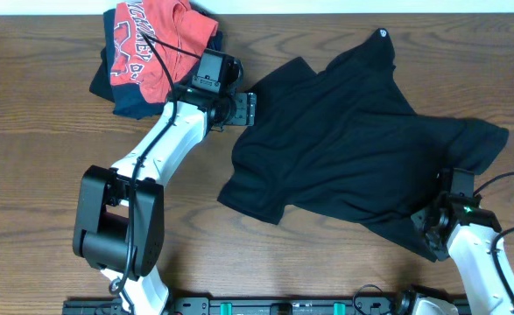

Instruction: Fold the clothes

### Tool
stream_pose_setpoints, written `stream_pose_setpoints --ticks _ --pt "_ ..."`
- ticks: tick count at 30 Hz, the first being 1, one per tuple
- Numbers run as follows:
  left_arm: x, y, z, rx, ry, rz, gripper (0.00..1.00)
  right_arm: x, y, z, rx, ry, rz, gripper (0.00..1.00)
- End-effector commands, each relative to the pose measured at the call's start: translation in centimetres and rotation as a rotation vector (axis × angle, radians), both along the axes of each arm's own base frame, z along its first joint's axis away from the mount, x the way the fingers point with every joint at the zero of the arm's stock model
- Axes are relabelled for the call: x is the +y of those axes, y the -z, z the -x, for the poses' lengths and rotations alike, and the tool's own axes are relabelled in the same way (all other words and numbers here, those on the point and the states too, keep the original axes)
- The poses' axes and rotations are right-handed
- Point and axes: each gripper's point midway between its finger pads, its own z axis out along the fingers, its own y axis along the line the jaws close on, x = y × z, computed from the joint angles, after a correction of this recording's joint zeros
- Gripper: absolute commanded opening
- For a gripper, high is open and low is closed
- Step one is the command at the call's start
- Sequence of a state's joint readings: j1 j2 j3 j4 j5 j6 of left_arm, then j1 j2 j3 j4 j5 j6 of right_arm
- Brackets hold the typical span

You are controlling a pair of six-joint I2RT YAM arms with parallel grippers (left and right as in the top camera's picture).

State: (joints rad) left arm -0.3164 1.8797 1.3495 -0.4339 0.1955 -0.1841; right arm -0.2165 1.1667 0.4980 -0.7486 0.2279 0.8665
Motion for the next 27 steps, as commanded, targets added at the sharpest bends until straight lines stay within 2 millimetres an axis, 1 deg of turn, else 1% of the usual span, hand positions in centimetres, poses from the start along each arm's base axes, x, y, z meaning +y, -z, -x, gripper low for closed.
stream_pose_setpoints --ticks 1,3,6,8,12,13,20,21,25,26,27 --pt "-0.2 -0.3 0.0 -0.005 -0.003 0.007 0.8 0.4 0.4 -0.3 0.015 -0.082 -0.008 0.09" --pt "-0.2 -0.3 -0.1 -0.005 -0.003 0.008 0.8 0.8 0.8 -0.5 0.025 -0.121 -0.029 0.09" --pt "-0.2 -0.3 -0.1 -0.005 -0.003 0.008 0.8 1.0 1.3 -0.1 0.06 -0.127 -0.044 0.09" --pt "-0.2 -0.3 0.0 -0.005 -0.003 0.007 0.8 1.0 1.8 0.2 0.084 -0.128 -0.051 0.13" --pt "-0.2 -0.3 -0.1 -0.005 -0.003 0.008 0.8 1.0 2.2 -0.2 0.086 -0.128 -0.055 0.36" --pt "-0.2 -0.3 -0.1 -0.005 -0.003 0.007 0.8 1.0 2.2 -0.4 0.081 -0.128 -0.054 0.4" --pt "-0.2 -0.3 -0.1 -0.007 -0.003 0.008 0.8 0.7 1.9 -1.4 0.041 -0.123 -0.046 0.55" --pt "-0.2 -0.3 -0.1 -0.008 -0.003 0.008 0.8 0.6 1.9 -1.6 0.03 -0.118 -0.044 0.57" --pt "-0.3 -0.5 -0.4 -0.02 -0.003 0.012 0.8 -0.4 1.7 -2.8 -0.027 -0.088 -0.027 0.57" --pt "-0.3 -0.5 -0.4 -0.022 -0.003 0.013 0.8 -0.6 1.6 -3.0 -0.041 -0.079 -0.026 0.56" --pt "-0.3 -0.5 -0.4 -0.023 -0.003 0.013 0.8 -0.8 1.6 -3.1 -0.05 -0.077 -0.027 0.52"
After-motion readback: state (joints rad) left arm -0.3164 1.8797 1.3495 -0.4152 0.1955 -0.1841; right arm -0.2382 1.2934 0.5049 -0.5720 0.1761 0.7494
